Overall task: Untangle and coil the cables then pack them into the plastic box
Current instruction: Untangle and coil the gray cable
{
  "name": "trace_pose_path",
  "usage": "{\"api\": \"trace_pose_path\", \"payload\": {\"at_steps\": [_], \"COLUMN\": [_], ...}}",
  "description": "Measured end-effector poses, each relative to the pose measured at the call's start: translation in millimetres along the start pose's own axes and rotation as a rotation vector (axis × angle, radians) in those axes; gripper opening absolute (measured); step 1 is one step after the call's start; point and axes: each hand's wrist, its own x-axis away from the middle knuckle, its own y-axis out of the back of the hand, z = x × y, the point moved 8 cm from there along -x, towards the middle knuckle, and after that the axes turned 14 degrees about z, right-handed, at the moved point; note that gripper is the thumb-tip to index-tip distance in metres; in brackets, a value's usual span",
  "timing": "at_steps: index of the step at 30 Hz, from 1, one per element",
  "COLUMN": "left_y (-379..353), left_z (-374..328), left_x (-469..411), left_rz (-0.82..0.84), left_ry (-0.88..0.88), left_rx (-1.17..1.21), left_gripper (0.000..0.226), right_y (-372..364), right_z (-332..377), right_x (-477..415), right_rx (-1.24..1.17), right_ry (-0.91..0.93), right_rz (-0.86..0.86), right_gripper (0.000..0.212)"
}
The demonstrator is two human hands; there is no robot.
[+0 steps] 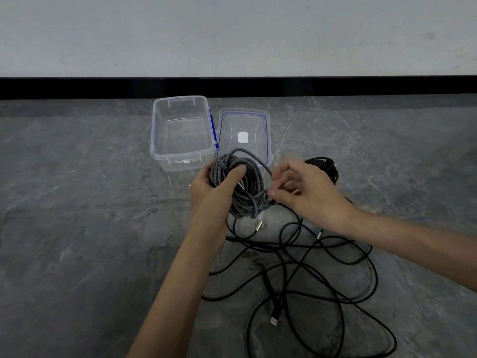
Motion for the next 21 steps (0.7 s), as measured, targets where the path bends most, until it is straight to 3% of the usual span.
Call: {"api": "trace_pose_path", "payload": {"at_steps": [3,12,21], "left_y": [-0.5,-6.8,0.5], "left_z": [2.0,4.7,1.8], "left_x": [0.1,0.8,3.8], "left_rz": [-0.004,-0.035,-0.062], "left_ry": [-0.002,-0.002,-0.019], "left_rx": [-0.007,-0.042,-0.064], "left_gripper": [0.052,0.045,0.023], "right_y": [-1.2,-12.6,8.3], "right_z": [-21.7,-45.2,0.3], "right_x": [-0.2,3.4,3.9], "right_rx": [-0.115,-0.188,-0.154], "right_ry": [-0.123,-0.295,-0.023], "right_rz": [0.047,0.192,-0.016], "right_gripper": [0.021,0.021,0.015]}}
